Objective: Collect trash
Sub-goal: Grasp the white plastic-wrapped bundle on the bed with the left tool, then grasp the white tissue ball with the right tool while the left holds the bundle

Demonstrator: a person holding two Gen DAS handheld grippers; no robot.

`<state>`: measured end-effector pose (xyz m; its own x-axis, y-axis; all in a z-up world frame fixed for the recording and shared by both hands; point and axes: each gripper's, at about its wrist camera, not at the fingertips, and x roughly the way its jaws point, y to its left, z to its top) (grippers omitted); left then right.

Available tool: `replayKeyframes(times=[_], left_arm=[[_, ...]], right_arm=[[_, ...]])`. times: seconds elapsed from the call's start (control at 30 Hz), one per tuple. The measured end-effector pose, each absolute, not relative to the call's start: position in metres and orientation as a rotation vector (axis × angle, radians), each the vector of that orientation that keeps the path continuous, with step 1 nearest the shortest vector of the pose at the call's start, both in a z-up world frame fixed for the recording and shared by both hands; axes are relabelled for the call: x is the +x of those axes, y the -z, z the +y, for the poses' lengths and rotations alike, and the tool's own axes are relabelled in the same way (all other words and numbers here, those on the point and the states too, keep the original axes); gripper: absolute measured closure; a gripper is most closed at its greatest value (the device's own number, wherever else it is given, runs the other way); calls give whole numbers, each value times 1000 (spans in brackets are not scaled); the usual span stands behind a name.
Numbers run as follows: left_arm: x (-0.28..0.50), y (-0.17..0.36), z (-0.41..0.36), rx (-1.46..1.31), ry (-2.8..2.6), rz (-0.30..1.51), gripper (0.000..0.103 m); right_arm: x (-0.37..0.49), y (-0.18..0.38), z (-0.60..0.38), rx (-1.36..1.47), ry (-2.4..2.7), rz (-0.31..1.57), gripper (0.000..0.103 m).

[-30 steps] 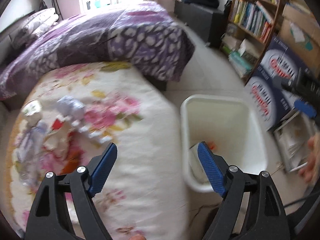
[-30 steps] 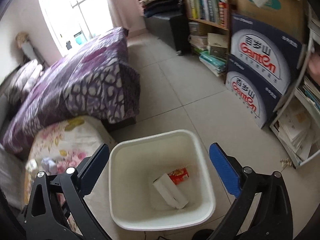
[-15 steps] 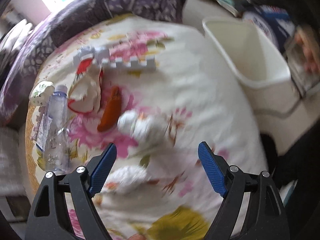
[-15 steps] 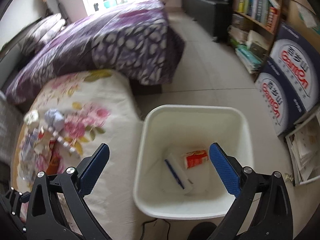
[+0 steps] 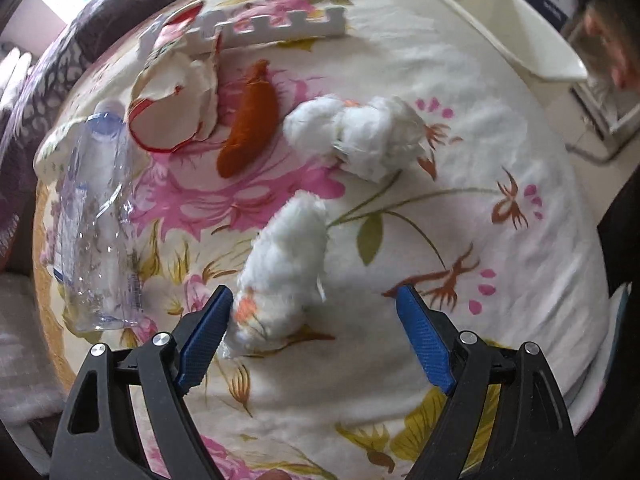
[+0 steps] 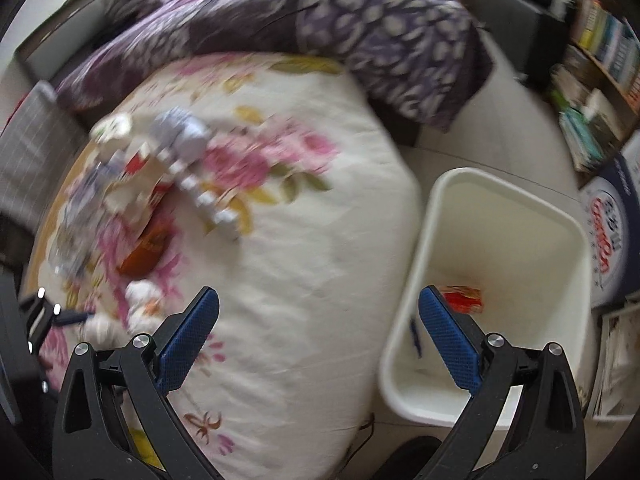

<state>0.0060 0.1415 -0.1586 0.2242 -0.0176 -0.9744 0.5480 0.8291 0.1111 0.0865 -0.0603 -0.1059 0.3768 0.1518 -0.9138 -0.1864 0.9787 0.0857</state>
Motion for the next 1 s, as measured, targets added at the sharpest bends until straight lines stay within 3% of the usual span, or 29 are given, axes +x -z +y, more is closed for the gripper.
replayKeyframes(times=[0.13,0.37,0.77,0.83,0.93,0.97,1.0], left_arm=[[18,151,163,369,349,1286,59],[30,138,189,238,263,1234,63],[60,62,227,-102,48,980,63],[67,60,226,-134,29,958,63],[65,58,229,-161,4,944,63],[65,58,230,-167,-3,943,63],[64,59,231,-174,-12,942,63]], right_arm=[[82,113,-38,-28,-303,1193,7],[74,123,0,-78,-388,1197,7],[56,138,59,-216,-501,1149,10],[55,143,66,-240,-513,1155,20],[55,151,72,-269,-519,1183,51],[56,152,72,-271,-515,1190,73],[57,152,72,-266,-513,1188,74]])
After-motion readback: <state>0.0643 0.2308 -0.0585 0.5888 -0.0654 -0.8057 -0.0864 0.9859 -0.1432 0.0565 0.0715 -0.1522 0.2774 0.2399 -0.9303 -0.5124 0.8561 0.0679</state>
